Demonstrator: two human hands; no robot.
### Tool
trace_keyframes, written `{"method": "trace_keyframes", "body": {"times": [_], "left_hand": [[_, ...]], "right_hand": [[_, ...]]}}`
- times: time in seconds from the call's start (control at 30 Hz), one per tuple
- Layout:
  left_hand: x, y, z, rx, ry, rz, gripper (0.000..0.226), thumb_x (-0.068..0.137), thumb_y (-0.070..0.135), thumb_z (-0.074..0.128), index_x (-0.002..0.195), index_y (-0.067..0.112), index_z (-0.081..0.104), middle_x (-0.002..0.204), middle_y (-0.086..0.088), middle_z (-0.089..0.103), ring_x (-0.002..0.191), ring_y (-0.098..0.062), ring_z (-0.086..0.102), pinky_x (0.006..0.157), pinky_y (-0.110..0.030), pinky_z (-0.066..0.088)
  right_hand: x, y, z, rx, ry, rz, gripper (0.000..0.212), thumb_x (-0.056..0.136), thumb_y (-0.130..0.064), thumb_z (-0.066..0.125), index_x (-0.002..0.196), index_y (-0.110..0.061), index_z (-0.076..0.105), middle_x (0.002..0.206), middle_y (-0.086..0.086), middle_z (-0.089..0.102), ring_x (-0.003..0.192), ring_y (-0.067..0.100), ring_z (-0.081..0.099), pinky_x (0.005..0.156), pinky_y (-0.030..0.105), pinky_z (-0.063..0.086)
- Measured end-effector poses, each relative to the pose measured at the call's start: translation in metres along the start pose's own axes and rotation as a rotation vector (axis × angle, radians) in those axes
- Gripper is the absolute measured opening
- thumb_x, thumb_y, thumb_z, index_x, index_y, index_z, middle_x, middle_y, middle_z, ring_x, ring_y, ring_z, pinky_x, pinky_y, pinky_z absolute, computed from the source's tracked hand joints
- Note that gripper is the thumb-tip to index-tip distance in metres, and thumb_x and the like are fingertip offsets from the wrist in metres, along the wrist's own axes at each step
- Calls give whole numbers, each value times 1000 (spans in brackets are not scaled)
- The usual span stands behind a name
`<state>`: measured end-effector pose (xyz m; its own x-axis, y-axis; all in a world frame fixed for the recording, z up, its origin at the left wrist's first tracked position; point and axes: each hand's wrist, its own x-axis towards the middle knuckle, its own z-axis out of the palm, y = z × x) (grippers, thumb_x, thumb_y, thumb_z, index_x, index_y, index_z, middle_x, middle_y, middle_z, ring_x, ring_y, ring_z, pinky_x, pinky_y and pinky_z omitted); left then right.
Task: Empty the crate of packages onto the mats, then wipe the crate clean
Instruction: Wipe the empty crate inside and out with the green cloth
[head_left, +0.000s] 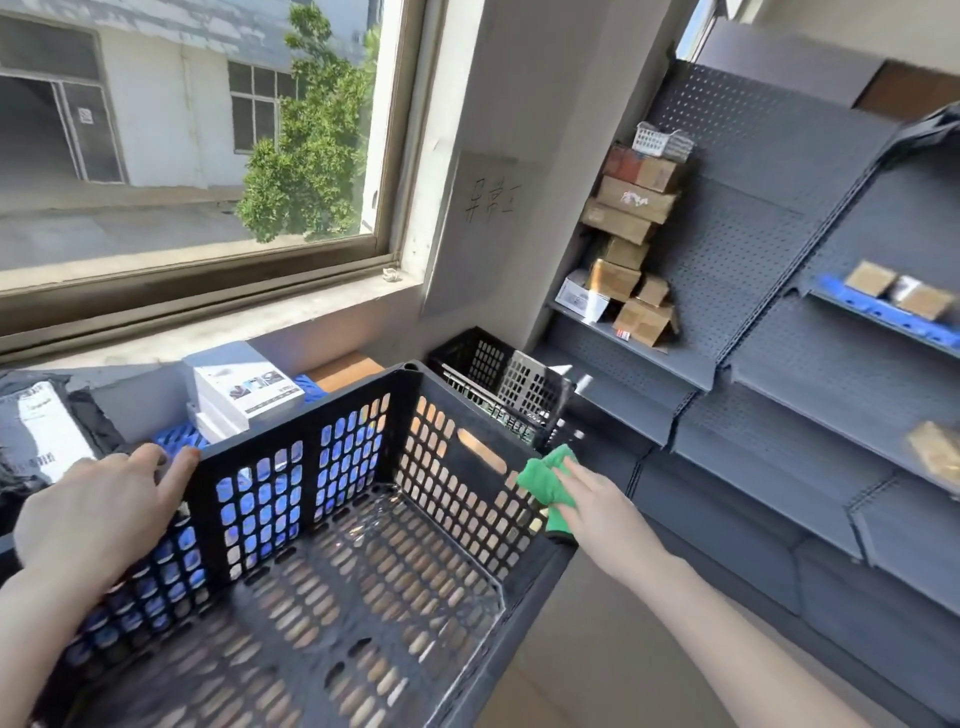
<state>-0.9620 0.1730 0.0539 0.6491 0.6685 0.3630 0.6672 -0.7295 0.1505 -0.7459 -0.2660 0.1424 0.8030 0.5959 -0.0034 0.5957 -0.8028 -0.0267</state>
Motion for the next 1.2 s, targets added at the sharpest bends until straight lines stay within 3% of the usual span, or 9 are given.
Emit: {"method": "trace_keyframes", "body": {"times": [0.1, 0.17, 0.33, 0.47, 0.63, 0.77, 1.0, 1.13, 1.2], "left_hand": [[-3, 6, -9, 4, -11, -12, 58, 91, 67, 22, 83, 26, 61, 75, -8, 64, 75, -38, 59, 59, -43, 46], [-6, 11, -18, -9, -39, -17, 54, 92, 62, 26, 84, 24, 64, 76, -8, 62, 77, -36, 58, 59, -41, 47], [-9, 14, -23, -4, -43, -22, 55, 92, 59, 25, 82, 24, 65, 73, -2, 58, 68, -26, 47, 55, -38, 47], [-8, 8, -18, 132, -117, 67, 55, 90, 55, 19, 92, 26, 66, 81, 0, 62, 69, -26, 42, 56, -38, 45], [-14, 16, -25, 121, -35, -13, 17, 84, 34, 64, 85, 17, 66, 66, -7, 58, 65, -33, 54, 45, -40, 46], [-10, 11, -17, 68, 31, 13, 14, 79, 28, 71, 83, 19, 62, 63, -9, 56, 63, -33, 53, 44, -37, 42], [-7, 8, -13, -31, 20, -23, 24, 89, 44, 58, 77, 23, 59, 63, -6, 55, 66, -37, 54, 49, -42, 44], [-6, 0, 2, -101, 2, -49, 42, 92, 67, 32, 71, 33, 45, 62, -2, 46, 65, -37, 54, 55, -41, 42], [-4, -8, 6, -102, -32, -52, 48, 91, 70, 29, 68, 30, 42, 58, -5, 43, 58, -35, 50, 55, -41, 41]], "right_hand": [[6, -11, 12, -121, 34, -27, 55, 102, -35, 36, 153, -24, 19, 161, -7, 5, 148, 16, 3, 117, 31, -2], [18, -21, 18, -148, 39, -68, 58, 102, -34, 37, 153, -25, 14, 161, -7, -2, 148, 17, -6, 115, 34, -8], [70, -50, 21, -181, 25, -155, 62, 101, -30, 38, 154, -24, 6, 161, -3, -9, 148, 19, -9, 121, 42, 5], [124, -78, 20, -136, 9, -214, 62, 101, -26, 39, 153, -24, 6, 161, -3, -5, 147, 22, 0, 121, 41, 9], [182, -108, 17, -68, -22, -255, 63, 100, -26, 39, 154, -23, 6, 161, -1, 2, 143, 25, 16, 117, 40, 23], [196, -114, 17, -22, -26, -255, 64, 100, -25, 38, 154, -24, 4, 161, 0, 5, 137, 27, 26, 113, 40, 27], [153, -71, 10, 57, -100, -219, 60, 100, -26, 37, 154, -27, 9, 160, -4, 12, 138, 26, 27, 114, 40, 25], [104, -32, 5, 85, -137, -158, 59, 100, -23, 39, 153, -27, 14, 159, -9, 14, 141, 18, 25, 115, 35, 24], [75, -12, -1, 105, -162, -108, 57, 101, -23, 39, 153, -28, 16, 159, -10, 16, 141, 16, 26, 115, 33, 24]]}}
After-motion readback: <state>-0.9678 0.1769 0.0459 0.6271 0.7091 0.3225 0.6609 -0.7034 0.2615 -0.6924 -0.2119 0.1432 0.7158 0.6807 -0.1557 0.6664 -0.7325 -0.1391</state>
